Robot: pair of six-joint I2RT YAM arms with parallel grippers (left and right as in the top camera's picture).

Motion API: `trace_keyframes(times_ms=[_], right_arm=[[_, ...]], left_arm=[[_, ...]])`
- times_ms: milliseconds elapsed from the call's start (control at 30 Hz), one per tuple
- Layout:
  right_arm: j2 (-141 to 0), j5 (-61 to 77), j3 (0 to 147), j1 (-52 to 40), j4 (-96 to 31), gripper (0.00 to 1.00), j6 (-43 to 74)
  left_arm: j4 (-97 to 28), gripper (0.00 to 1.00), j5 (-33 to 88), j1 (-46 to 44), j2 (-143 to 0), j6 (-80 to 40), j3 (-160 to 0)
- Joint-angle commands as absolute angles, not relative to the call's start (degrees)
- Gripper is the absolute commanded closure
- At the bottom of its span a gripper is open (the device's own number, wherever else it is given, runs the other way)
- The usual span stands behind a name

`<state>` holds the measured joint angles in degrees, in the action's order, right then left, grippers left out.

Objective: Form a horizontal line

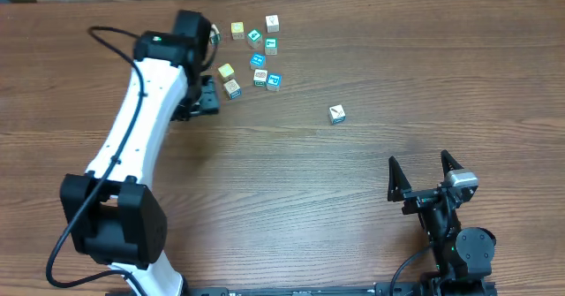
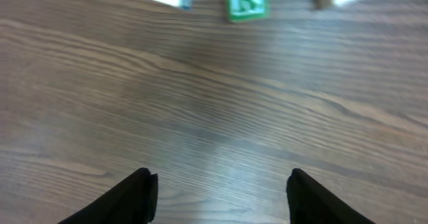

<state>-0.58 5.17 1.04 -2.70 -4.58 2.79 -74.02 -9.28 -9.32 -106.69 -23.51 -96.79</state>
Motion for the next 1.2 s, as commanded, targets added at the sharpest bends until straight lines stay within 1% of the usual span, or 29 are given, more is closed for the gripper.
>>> trace_keyframes(times_ms=[0,67,133,300,333,500,767,933,1067,1167], right_arm=[[-0.16,5.23,0.45,-2.55,-4.38,0.0,2.94],[-0.16,5.23,0.45,-2.55,-4.38,0.0,2.94],[-0.16,5.23,0.45,-2.55,-4.38,0.0,2.94],[-0.16,5.23,0.45,-2.55,-4.38,0.0,2.94],[-0.16,5.26,0.45,-2.55,-4.38,0.0,2.94],[-0.16,5.23,0.45,-2.55,-4.38,0.0,2.94],[-0.16,5.23,0.45,-2.55,-4.38,0.0,2.94],[-0.16,5.23,0.45,-2.55,-4.38,0.0,2.94],[-0.16,5.26,0.45,-2.55,-4.38,0.0,2.94],[-0.16,5.23,0.45,-2.55,-4.38,0.0,2.94]], left_arm=[[-75.0,0.36,-9.58,-6.33,-106.8,-24.25,-96.49],[-75.42,0.34,-9.58,-5.54,-106.8,-24.25,-96.33],[-75.48,0.28,-9.61,-4.99,-106.8,-24.25,-95.59],[-73.23,0.26,-9.61,-4.89,-106.8,-24.27,-90.39],[-72.38,0.25,-9.58,-4.89,-106.8,-24.27,-88.79],[-64.51,0.18,-9.37,-4.89,-106.83,-24.29,-79.88],[-56.01,0.21,-3.77,-4.95,-106.87,-23.57,-72.29],[-53.43,0.21,0.67,-4.95,-106.87,-19.14,-71.99],[-53.39,0.22,4.05,-5.02,-106.87,-17.74,-71.99],[-54.83,0.22,4.08,-5.21,-106.87,-17.72,-71.99]])
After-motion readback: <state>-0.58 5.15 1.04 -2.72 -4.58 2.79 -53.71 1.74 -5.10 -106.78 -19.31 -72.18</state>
